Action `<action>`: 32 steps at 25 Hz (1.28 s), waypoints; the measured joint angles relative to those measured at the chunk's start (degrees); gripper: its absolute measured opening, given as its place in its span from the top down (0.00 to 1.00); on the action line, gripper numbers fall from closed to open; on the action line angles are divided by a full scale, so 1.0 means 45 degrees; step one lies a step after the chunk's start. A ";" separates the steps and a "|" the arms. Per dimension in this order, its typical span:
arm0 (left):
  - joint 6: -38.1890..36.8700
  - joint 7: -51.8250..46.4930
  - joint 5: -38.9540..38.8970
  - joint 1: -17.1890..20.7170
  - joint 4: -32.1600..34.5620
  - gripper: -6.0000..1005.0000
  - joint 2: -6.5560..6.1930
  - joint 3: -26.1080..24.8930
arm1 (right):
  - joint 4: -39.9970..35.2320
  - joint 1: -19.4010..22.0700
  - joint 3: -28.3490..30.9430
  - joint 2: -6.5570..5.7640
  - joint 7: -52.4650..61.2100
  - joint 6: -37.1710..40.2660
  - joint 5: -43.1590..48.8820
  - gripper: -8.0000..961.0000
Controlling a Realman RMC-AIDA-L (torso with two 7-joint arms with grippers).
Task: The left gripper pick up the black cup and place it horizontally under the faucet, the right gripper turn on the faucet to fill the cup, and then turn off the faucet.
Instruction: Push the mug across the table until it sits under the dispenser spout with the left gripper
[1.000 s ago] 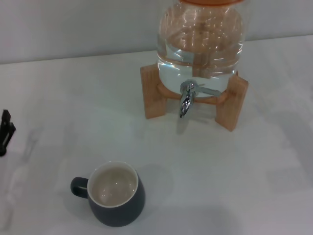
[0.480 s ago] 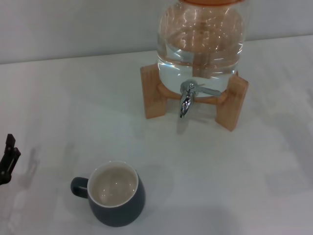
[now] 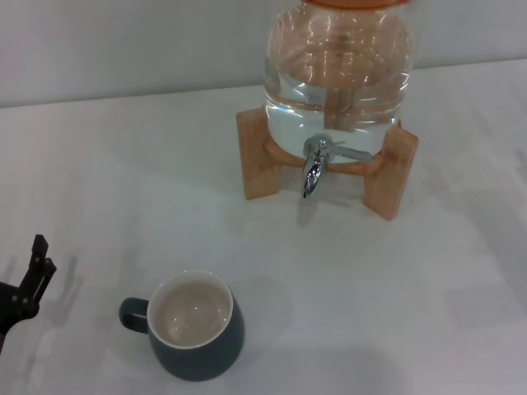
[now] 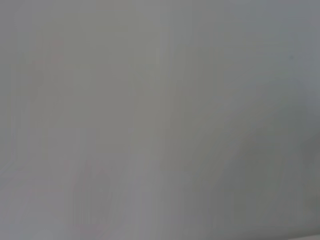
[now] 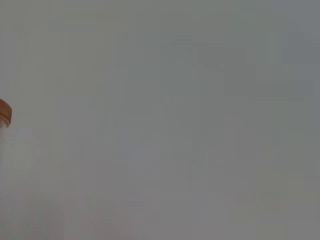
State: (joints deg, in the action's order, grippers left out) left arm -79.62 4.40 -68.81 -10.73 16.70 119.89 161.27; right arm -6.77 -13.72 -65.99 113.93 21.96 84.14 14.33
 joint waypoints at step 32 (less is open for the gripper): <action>0.0226 -0.0132 0.0991 0.1547 0.0817 0.12 0.0058 0.0354 | 0.0009 0.0023 -0.0005 -0.0065 -0.0369 -0.0222 -0.0001 0.10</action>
State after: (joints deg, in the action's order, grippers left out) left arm -78.60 3.81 -64.35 -3.77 20.38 120.15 162.86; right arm -6.73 -13.62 -66.01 113.64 20.30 83.14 14.32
